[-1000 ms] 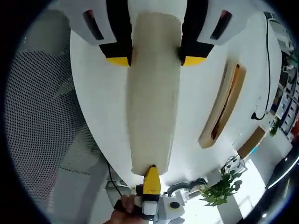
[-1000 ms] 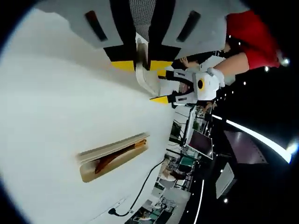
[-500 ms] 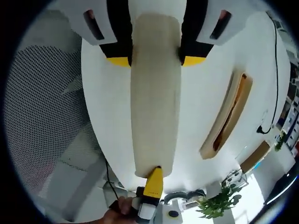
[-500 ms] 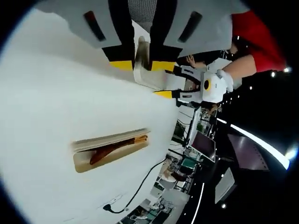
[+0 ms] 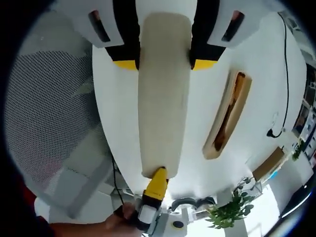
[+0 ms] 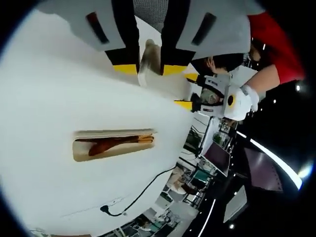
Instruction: Arrange the utensils inside the cutlery case until each visible utensil rests in its matching compartment.
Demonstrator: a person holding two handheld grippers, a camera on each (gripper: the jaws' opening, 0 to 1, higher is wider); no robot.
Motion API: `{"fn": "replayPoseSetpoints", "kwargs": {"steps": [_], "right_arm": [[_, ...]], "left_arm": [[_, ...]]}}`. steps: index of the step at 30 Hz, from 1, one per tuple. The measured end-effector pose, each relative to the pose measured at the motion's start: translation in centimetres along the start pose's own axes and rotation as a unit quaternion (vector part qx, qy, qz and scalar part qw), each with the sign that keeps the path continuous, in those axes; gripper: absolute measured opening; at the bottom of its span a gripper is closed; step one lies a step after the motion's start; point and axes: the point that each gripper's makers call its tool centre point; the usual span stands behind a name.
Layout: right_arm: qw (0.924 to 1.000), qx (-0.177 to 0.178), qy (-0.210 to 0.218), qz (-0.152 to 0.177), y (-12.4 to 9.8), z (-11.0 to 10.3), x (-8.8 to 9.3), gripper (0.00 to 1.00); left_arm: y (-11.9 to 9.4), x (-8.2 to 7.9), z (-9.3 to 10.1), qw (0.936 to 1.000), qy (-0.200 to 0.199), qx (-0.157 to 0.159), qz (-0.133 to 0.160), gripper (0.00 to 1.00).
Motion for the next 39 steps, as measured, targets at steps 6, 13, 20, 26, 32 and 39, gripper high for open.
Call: {"fn": "replayPoseSetpoints", "kwargs": {"steps": [6, 13, 20, 26, 32, 39], "right_arm": [[0.9998, 0.006, -0.018, -0.001, -0.4, -0.2, -0.3, 0.15], [0.9995, 0.01, -0.028, -0.015, -1.8, -0.7, -1.6, 0.16], [0.9977, 0.012, -0.051, -0.042, -2.7, -1.5, -2.3, 0.16], [0.9926, 0.009, -0.098, -0.072, -2.5, -2.8, -1.8, 0.22], [0.9941, 0.015, -0.086, -0.064, -2.9, -3.2, -2.2, 0.23], [0.9956, 0.04, -0.044, -0.073, -4.3, -2.8, -4.3, 0.22]], "left_arm": [[-0.9, -0.5, -0.5, 1.0, 0.004, 0.004, -0.002, 0.41], [-2.6, -2.4, -0.8, 0.9995, -0.027, -0.011, 0.008, 0.41], [-3.4, -3.0, -0.1, 0.9984, -0.053, -0.021, 0.007, 0.41], [-5.7, -3.1, 0.2, 0.9986, -0.04, -0.025, -0.025, 0.41], [-6.7, -3.9, -0.6, 0.9984, -0.027, -0.027, -0.042, 0.41], [-6.9, -6.3, -3.2, 0.9978, -0.003, -0.025, -0.062, 0.41]]}}
Point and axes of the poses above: the point that each gripper's makers call its tool centre point, and the gripper's own axes: y roughly forward along the fingers, z roughly to its right, x roughly out of its underside, and after that the axes turned 10 degrees about -y, right-handed
